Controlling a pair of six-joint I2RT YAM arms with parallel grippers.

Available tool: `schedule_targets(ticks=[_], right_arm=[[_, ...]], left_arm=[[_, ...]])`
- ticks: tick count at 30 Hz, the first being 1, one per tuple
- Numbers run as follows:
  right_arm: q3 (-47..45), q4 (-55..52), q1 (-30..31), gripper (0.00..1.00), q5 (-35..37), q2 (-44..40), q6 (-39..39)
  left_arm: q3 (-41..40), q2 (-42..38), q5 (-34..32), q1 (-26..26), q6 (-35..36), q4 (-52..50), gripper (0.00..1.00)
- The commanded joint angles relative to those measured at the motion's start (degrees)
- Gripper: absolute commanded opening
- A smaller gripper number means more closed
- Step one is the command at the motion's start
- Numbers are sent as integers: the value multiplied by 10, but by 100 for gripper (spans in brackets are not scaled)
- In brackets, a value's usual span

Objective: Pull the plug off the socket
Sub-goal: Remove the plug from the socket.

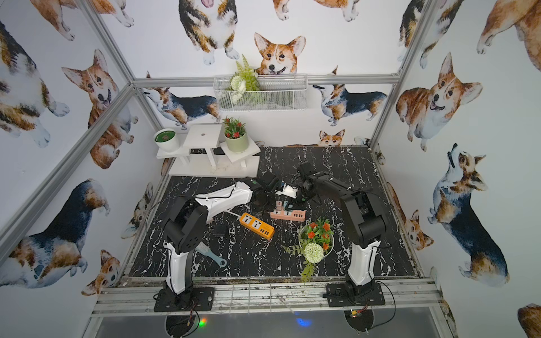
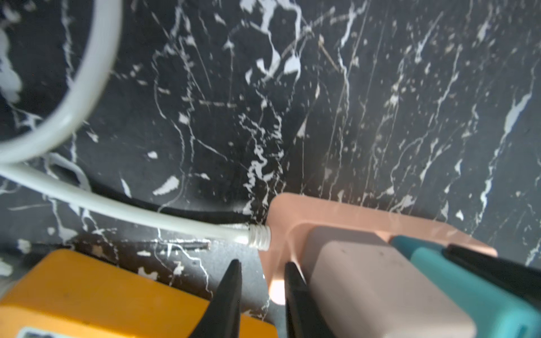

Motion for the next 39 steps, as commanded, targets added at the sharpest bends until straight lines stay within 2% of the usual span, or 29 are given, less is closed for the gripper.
schedule_targets(ticks=[1, 4, 9, 15, 21, 25, 39], right_arm=[[-12, 19, 4, 9, 20, -6, 33], [-20, 27, 16, 0, 30, -7, 45], [-37, 45, 31, 0, 55, -19, 78], [-46, 48, 32, 0, 48, -34, 102], [-53, 51, 34, 0, 43, -42, 111], [-55, 51, 36, 0, 38, -47, 122], [-78, 83, 37, 0, 31, -77, 156]], left_arm=[[0, 15, -34, 2, 10, -61, 27], [-2, 17, -31, 1, 5, -56, 27], [-18, -6, -15, -2, -6, -32, 27], [-45, -33, 6, -15, -26, 0, 27], [-32, -7, 3, -15, -27, -9, 27], [-59, -38, 3, -20, -48, 39, 27], [-60, 13, -25, -31, -65, -39, 26]])
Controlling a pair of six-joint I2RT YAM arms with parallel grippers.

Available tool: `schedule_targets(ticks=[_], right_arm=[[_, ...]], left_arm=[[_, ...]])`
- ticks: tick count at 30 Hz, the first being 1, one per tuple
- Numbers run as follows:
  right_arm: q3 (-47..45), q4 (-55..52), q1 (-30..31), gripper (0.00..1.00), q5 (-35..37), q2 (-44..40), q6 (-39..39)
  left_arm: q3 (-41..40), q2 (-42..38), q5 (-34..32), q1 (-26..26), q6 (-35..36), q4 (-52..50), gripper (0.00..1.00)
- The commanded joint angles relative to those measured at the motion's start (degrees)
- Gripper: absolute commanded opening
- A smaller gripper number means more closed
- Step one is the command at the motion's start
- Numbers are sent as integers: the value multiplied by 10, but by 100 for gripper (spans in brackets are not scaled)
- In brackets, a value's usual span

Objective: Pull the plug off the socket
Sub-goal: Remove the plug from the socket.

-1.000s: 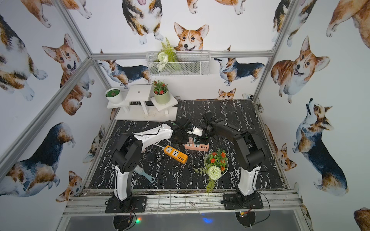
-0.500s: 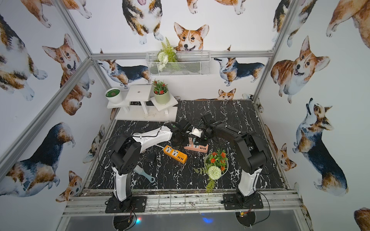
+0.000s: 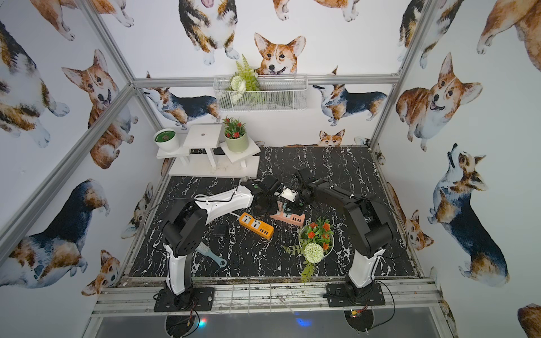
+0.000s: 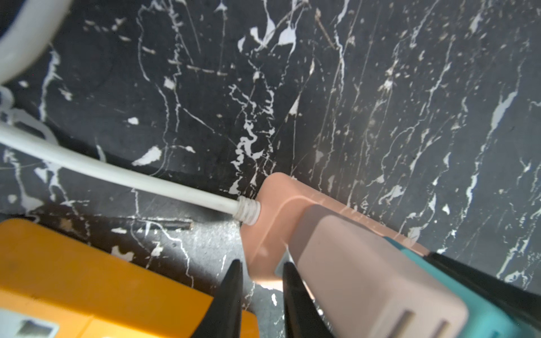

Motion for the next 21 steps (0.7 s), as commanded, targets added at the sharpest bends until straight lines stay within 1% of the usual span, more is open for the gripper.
schedule_targets(ticks=[1, 8, 15, 21], right_arm=[[-7, 22, 2, 0, -28, -20, 30], [-16, 59, 1, 0, -39, -56, 70], [-27, 50, -2, 0, -27, -73, 72], [-37, 72, -32, 0, -27, -104, 106]], left_arm=[[-19, 26, -29, -5, -3, -76, 26], [-21, 43, -40, -8, 5, -97, 25], [-15, 35, -48, -8, 6, -97, 25], [-7, 30, -55, -8, 12, -104, 25]])
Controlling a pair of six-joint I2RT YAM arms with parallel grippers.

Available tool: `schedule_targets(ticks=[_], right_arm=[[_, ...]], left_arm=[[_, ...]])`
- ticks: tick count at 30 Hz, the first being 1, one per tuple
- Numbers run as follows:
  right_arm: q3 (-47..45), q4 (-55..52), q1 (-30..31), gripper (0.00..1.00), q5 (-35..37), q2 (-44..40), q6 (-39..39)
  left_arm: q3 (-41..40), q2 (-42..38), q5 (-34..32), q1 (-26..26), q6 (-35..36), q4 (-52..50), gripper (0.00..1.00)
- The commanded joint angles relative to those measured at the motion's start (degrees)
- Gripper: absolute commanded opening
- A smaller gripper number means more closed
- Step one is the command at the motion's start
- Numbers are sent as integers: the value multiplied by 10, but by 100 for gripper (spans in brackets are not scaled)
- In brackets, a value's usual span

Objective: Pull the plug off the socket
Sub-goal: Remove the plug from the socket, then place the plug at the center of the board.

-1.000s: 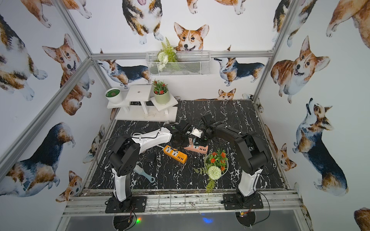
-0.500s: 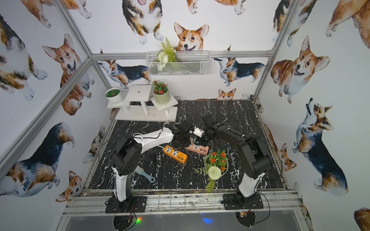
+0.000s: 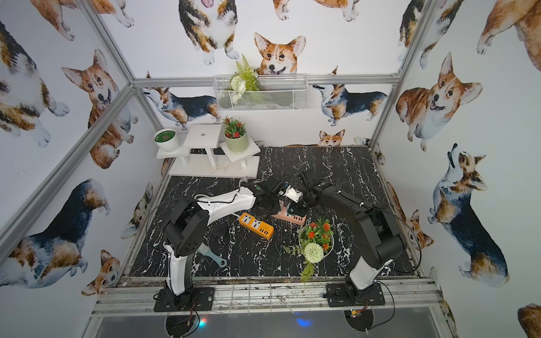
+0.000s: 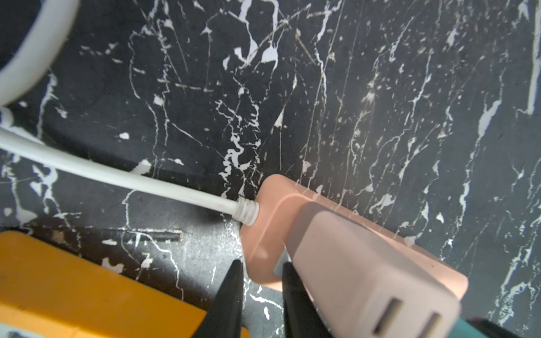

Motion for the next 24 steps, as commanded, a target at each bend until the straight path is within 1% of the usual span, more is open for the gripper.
schedule_targets(ticks=[1, 6, 10, 13, 16, 18, 20, 24], right_arm=[[5, 87, -23, 0, -48, -34, 30], [20, 79, -49, 0, -67, -52, 61], [24, 92, -89, 0, -82, -63, 137], [17, 123, -124, 0, -74, -76, 234], [7, 159, -170, 0, -77, -89, 347], [1, 168, -196, 0, -58, -96, 417], [3, 156, -214, 0, -26, -98, 464], [-8, 147, -255, 0, -26, -94, 534]], left_arm=[[-11, 23, -26, 2, 9, -117, 25], [-10, 15, -29, 2, 11, -118, 25], [-3, 9, -28, 2, 17, -116, 26], [2, 8, -21, 2, 22, -113, 26], [5, 8, -17, 2, 27, -112, 26], [5, 9, -18, 3, 30, -113, 26], [4, 9, -15, 3, 34, -111, 26], [-1, 10, -10, 4, 38, -105, 26]])
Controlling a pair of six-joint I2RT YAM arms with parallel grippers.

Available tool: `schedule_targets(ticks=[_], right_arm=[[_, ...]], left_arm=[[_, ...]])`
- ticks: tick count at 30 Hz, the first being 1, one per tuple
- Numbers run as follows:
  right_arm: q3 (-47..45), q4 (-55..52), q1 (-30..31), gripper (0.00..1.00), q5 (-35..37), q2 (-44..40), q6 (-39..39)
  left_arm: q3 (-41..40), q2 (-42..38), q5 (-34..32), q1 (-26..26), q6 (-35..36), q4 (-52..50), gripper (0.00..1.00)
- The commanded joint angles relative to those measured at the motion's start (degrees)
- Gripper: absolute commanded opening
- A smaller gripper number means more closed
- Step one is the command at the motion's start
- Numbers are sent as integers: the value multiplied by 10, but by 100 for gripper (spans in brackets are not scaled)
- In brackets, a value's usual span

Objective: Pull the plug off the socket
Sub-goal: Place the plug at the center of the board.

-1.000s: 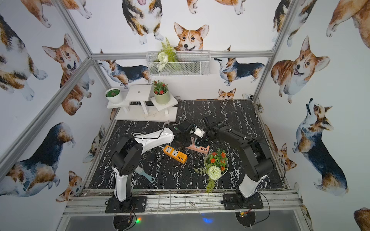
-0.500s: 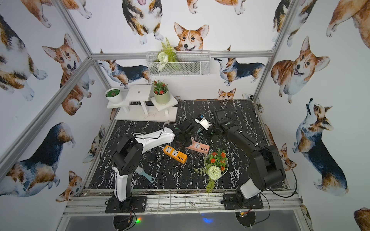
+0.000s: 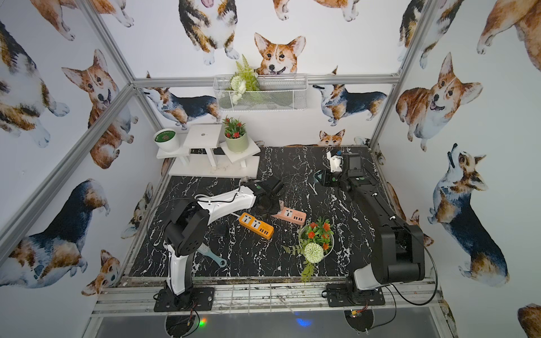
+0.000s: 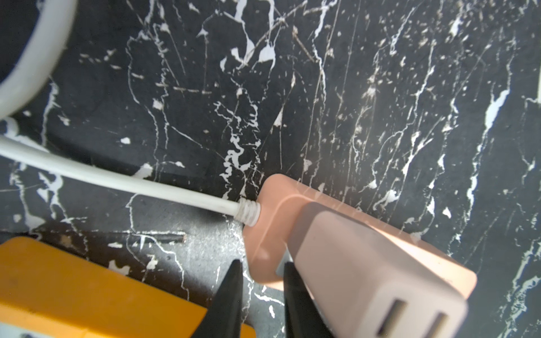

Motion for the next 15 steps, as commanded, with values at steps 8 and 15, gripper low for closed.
schedule_targets(ticks=[8, 15], right_arm=[[-48, 0, -60, 0, 98, 26, 188], [-99, 97, -86, 0, 83, 83, 278]], left_arm=[[-20, 14, 10, 6, 13, -73, 26], [-27, 12, 21, 6, 18, -68, 26]])
